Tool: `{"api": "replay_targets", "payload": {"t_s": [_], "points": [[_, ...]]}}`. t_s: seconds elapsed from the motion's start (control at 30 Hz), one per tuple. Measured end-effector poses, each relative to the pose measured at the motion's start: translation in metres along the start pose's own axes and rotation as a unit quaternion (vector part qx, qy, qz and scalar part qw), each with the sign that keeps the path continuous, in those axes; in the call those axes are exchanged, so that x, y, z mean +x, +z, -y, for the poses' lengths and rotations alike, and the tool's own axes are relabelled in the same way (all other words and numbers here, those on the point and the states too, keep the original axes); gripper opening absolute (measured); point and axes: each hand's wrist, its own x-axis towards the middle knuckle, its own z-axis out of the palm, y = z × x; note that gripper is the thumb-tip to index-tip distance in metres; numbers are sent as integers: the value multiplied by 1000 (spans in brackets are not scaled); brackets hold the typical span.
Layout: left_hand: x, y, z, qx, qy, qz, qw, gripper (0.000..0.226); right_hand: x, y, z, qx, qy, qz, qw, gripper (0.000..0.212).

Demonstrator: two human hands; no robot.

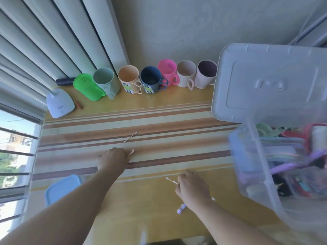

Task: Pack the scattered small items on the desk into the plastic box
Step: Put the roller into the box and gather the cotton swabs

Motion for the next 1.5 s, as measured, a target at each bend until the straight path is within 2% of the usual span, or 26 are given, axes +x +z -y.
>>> {"api": "replay_targets", "payload": {"t_s": [0.1,0.2,0.3,0.37,0.47,0.67,0.77,0.83,0.97,1.03,1.1,1.23,1.33,1.4,1.5], "points": [[-2,4,-5,94,67,-22,993,27,-2,3,-16,32,73,-31,996,8],[9,-8,-9,49,77,-73,993,27,-3,0,-30,43,104,-26,993,15],[32,-29,-21,9,74,-118,990,26,-2,0,-36,47,97,-22,994,10],[45,-37,-26,11,64,-105,992,27,-1,-1,-37,43,83,-3,996,9],[54,-33,-24,20,64,-69,995,27,0,-3,-37,44,75,-21,996,10],[56,-22,-12,-70,28,-68,995,22,7,-3,-33,34,67,-68,995,12],[55,-21,-11,-82,18,-42,996,22,20,-14,-35,7,47,-64,997,16],[49,-22,-15,-53,9,-24,998,18,31,-26,-36,4,36,-71,997,17],[24,-22,-25,64,44,7,997,21,45,-48,-32,12,38,-68,997,15],[9,-17,-30,26,48,18,998,19,42,-63,-25,73,33,-69,994,11],[-8,-16,-39,-65,69,31,995,15,28,-84,-17,145,4,-83,986,9],[-55,-46,-75,-249,166,20,954,6,-23,-144,-19,251,-89,-167,949,8],[-85,-91,-113,-308,230,-15,923,4,-64,-194,-54,221,-108,-241,939,14],[-97,-117,-139,-324,272,-41,905,7,-81,-218,-94,169,-74,-285,941,18],[-112,-147,-178,-335,332,-78,878,14,-98,-241,-161,93,11,-311,946,11]]}}
